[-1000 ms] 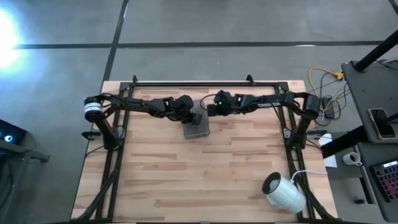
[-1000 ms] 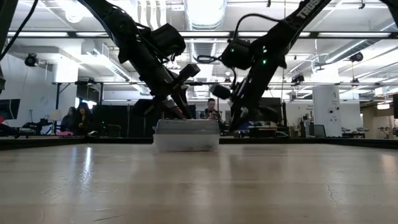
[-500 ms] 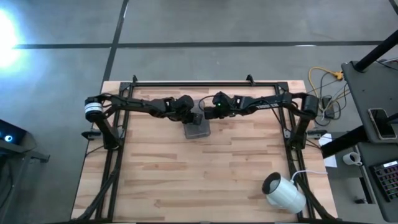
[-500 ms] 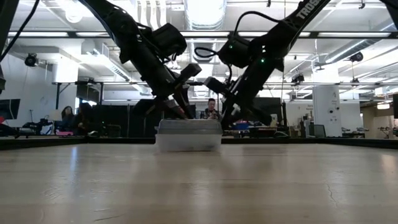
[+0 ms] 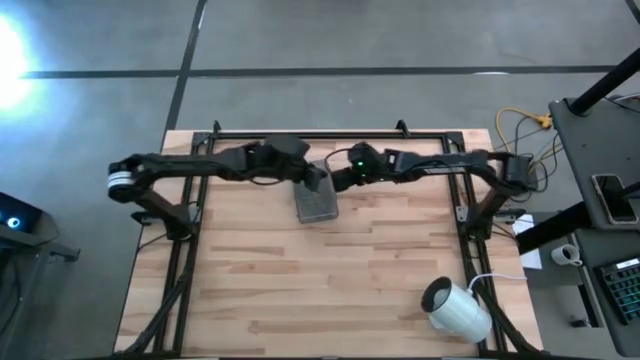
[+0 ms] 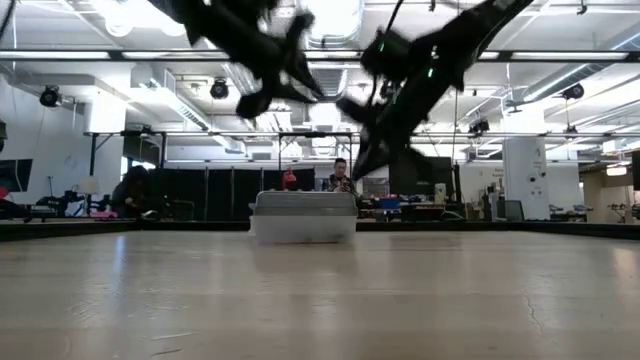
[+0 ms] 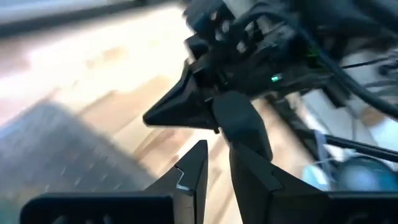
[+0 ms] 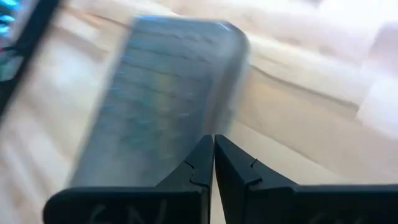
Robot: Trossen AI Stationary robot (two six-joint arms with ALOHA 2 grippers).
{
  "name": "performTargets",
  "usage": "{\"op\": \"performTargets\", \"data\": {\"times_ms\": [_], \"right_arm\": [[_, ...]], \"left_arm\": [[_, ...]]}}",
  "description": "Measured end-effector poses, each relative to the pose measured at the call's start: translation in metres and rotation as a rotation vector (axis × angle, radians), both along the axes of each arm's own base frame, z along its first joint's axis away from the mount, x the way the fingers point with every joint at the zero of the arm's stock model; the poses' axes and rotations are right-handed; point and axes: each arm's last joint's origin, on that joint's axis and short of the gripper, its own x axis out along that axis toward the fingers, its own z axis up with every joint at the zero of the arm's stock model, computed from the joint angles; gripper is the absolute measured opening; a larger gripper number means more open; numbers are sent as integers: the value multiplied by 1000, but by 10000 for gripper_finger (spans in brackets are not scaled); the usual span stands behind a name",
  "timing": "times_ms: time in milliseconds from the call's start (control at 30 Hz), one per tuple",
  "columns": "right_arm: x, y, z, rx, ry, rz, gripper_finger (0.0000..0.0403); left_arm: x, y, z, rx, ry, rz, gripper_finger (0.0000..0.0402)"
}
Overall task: Pick & place school supplies into a supply box
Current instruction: Return to Home Position
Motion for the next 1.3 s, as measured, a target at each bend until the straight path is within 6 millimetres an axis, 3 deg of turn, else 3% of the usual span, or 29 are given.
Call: {"op": "performTargets", "data": {"times_ms": [133,300,500,600,667,833,1000,1133,1300], "right_arm": [[-21,25,40,-127,-60,94,9],[-62,61,60,-276,-103,239,9],[-121,81,73,-148,-123,221,9],[-147,85,82,-36,-178,132,9],[-159,87,91,-85,-234,129,9],[-180,103,106,-237,-316,330,9],[-181,119,94,-316,-518,451,9],[-185,128,64,-362,-733,494,9],[-204,130,29,-337,-797,508,9]], "left_arm": [[-22,-15,28,105,-78,-46,51],[-53,-35,44,220,-136,-64,51],[-88,-52,38,98,-187,-47,51],[-103,-63,29,87,-212,-89,51],[-111,-71,22,120,-262,-131,51],[-130,-82,0,155,-518,-179,51],[-144,-89,-36,170,-667,-208,51],[-152,-92,-54,167,-741,-219,51],[-156,-95,-64,198,-733,-244,51]]}}
